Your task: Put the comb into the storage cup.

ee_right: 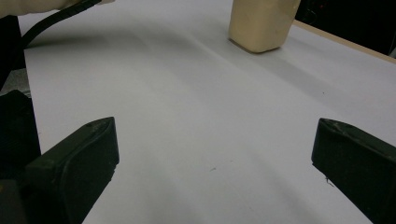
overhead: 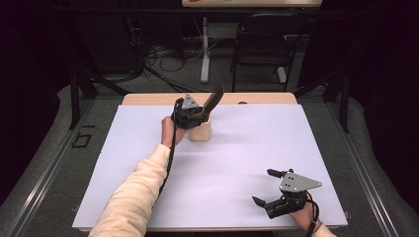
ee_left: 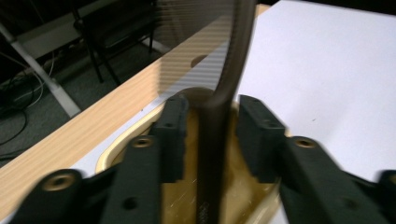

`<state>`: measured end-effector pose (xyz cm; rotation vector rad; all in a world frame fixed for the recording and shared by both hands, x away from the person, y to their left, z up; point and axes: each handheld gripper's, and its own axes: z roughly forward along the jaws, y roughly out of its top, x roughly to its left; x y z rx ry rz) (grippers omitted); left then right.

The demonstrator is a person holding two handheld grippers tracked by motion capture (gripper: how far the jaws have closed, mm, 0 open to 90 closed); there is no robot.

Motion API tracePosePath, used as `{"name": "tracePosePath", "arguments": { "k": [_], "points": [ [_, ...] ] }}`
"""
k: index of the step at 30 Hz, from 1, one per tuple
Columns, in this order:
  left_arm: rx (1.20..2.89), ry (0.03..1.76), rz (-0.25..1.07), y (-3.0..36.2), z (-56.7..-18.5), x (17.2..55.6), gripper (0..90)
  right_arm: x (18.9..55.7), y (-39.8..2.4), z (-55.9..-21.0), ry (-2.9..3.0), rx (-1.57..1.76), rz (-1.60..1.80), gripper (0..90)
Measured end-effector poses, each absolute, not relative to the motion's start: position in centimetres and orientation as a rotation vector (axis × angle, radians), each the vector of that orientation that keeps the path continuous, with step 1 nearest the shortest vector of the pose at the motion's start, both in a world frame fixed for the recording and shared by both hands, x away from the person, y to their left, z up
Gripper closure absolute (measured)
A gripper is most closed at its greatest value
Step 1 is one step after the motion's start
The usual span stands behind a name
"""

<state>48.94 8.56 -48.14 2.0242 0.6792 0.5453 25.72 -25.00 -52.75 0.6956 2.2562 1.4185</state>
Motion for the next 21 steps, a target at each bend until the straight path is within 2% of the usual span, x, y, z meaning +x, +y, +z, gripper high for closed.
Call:
{"name": "tracePosePath", "arguments": {
  "k": [2,8,10,21],
  "points": [
    [2.008,0.686,0.549,8.7,-47.8,48.7,46.6,25.7,-25.0,-52.8,2.257,0.696,1.419,0.2],
    [2.003,0.696,0.532,9.3,-46.8,48.0,32.1,25.7,-25.0,-52.8,2.258,0.698,1.418,0.2],
    [2.017,0.694,0.519,9.5,-46.6,47.9,24.4,25.8,-24.9,-52.8,2.258,0.695,1.415,0.2],
    [2.087,0.730,0.509,10.2,-46.0,46.6,5.1,25.7,-25.0,-52.8,2.258,0.694,1.417,0.2]
  ]
}}
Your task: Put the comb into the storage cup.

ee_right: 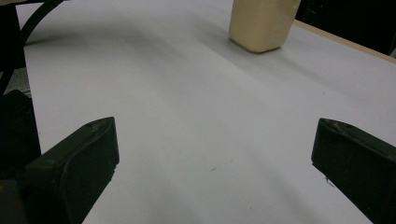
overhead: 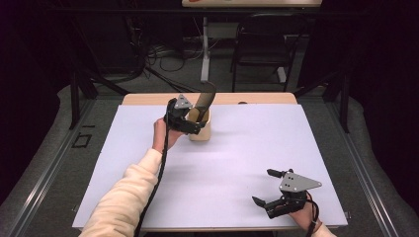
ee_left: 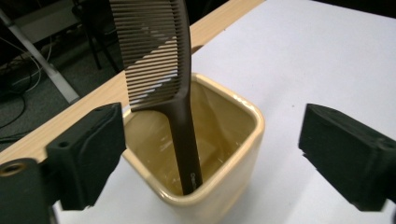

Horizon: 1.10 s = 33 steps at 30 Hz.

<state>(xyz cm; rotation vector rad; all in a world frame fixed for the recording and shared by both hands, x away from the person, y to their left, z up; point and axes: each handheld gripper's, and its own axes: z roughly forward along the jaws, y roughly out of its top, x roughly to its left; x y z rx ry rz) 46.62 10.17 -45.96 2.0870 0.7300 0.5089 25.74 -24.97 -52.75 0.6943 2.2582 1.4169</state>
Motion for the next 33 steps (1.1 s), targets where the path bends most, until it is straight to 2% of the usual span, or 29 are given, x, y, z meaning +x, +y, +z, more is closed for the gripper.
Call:
{"name": "tracePosePath", "arguments": {
  "k": [5,33],
  "points": [
    [2.099,0.741,0.507,10.6,-45.6,45.8,0.1,25.7,-25.0,-52.7,2.259,0.695,1.418,0.2],
    [2.132,0.766,0.497,13.5,-45.5,41.1,0.0,25.7,-24.9,-52.8,2.262,0.707,1.419,0.2]
  ]
}}
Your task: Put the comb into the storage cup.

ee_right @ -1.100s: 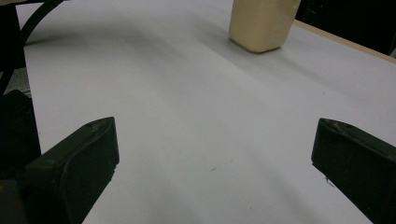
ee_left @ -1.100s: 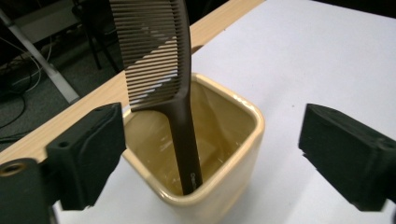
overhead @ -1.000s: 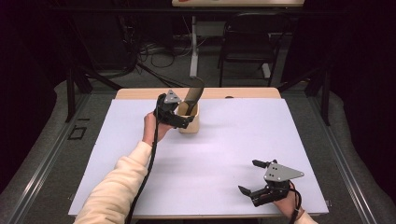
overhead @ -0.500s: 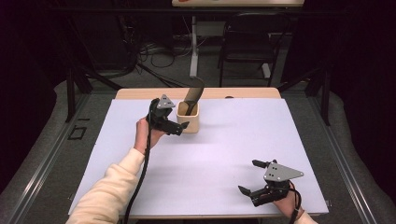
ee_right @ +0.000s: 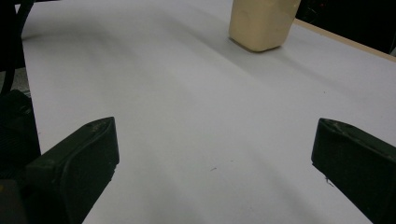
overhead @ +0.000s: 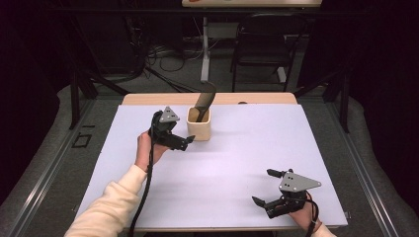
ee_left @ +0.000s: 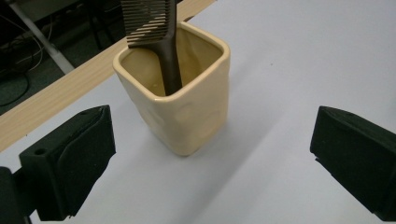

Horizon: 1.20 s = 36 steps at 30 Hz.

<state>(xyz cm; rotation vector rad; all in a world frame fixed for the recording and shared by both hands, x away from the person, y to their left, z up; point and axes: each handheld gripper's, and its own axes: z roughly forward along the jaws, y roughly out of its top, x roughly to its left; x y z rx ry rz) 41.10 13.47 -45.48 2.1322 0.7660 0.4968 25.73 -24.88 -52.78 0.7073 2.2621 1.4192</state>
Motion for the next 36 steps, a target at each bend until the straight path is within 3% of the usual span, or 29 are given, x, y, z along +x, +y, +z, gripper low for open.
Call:
{"name": "tracePosePath", "arguments": {
  "k": [36],
  "points": [
    [2.107,0.827,0.465,16.5,-48.0,35.8,0.0,25.9,-24.8,-52.8,2.265,0.702,1.404,0.3]
  ]
}}
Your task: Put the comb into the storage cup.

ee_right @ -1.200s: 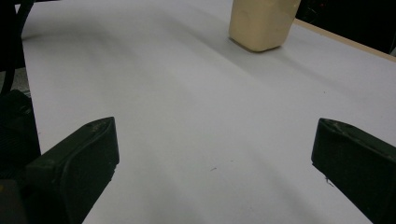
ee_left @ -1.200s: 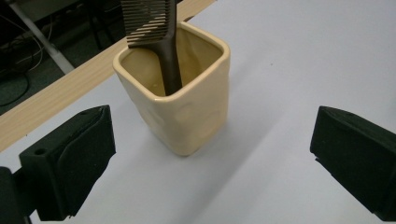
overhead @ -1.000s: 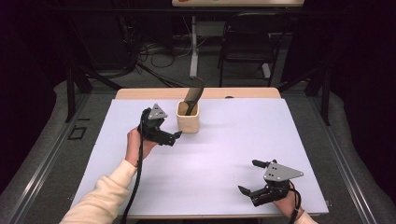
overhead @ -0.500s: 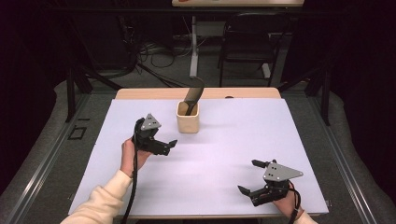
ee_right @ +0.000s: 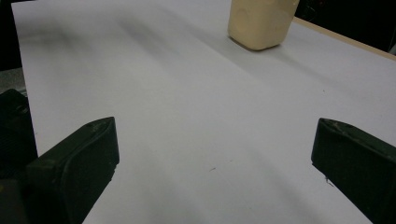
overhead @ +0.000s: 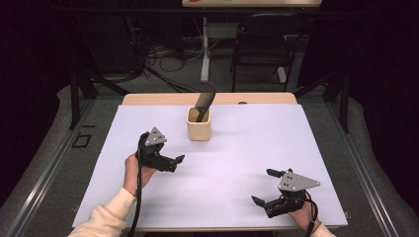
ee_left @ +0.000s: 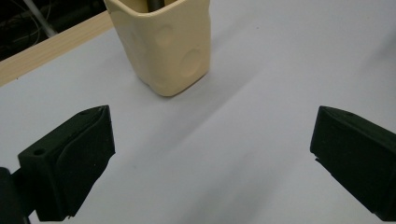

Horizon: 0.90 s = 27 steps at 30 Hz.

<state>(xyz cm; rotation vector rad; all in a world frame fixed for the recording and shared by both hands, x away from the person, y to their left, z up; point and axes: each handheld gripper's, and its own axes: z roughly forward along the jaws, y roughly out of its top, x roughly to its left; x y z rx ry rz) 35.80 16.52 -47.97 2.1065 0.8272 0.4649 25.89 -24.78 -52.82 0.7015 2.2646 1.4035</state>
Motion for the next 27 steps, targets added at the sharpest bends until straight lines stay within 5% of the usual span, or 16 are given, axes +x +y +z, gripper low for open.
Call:
{"name": "tracePosePath", "arguments": {
  "k": [27],
  "points": [
    [1.994,0.910,0.574,20.5,-50.0,31.8,0.0,25.8,-24.8,-52.8,2.257,0.700,1.408,0.3]
  ]
}}
